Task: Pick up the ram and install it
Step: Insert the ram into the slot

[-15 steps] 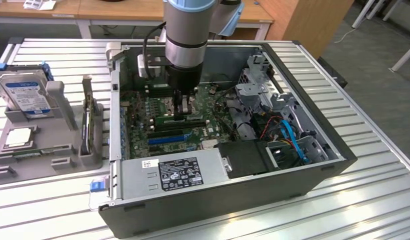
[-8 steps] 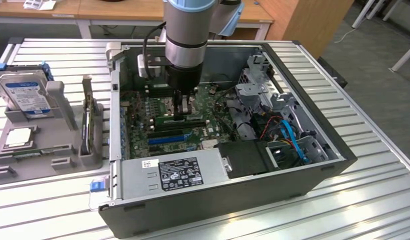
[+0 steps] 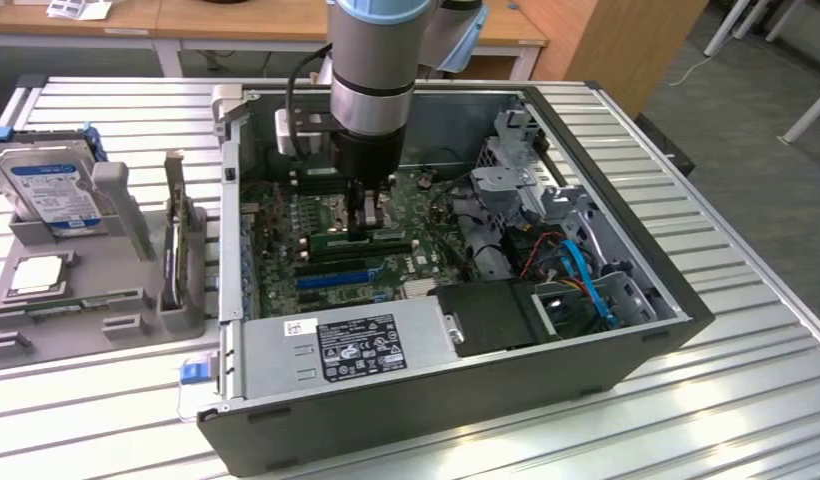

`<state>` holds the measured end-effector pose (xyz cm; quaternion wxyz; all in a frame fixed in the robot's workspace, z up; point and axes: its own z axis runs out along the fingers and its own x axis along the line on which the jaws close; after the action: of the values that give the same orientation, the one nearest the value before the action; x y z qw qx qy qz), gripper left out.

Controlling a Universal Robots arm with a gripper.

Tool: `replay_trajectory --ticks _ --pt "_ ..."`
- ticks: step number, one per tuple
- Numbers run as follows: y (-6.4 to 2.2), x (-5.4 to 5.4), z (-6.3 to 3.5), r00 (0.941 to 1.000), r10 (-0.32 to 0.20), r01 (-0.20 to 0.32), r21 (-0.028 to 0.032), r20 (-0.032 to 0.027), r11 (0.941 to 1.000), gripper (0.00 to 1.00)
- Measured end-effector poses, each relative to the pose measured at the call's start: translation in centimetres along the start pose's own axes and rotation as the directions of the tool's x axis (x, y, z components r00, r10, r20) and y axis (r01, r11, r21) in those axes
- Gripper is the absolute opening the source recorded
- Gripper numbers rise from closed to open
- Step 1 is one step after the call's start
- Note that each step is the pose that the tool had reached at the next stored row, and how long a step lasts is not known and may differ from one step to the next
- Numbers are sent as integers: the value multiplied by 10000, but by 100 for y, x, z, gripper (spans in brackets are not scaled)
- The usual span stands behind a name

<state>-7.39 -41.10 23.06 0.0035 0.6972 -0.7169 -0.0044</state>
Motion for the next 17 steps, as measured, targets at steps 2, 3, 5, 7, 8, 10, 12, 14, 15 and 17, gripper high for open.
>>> replay_trajectory --ticks 2,3,5,7,8,10,12,14,15,17 --pt "0 0 0 10000 -14 14 0 0 10000 12" --pt "0 0 0 10000 -22 22 0 0 10000 12" --pt "0 0 0 10000 -35 35 0 0 10000 12" --pt "0 0 0 10000 -49 49 -1 -1 10000 12" --pt "0 0 0 10000 -62 62 -1 0 10000 12" --pt "0 0 0 10000 -98 98 0 -1 10000 12" --pt "0 0 0 9999 -137 137 0 -2 9999 12" --pt "0 0 0 9999 -166 166 -1 -2 9999 12" --pt "0 0 0 9998 -176 176 -1 -2 9998 12" --pt "0 0 0 9998 -177 177 -1 -2 9998 12"
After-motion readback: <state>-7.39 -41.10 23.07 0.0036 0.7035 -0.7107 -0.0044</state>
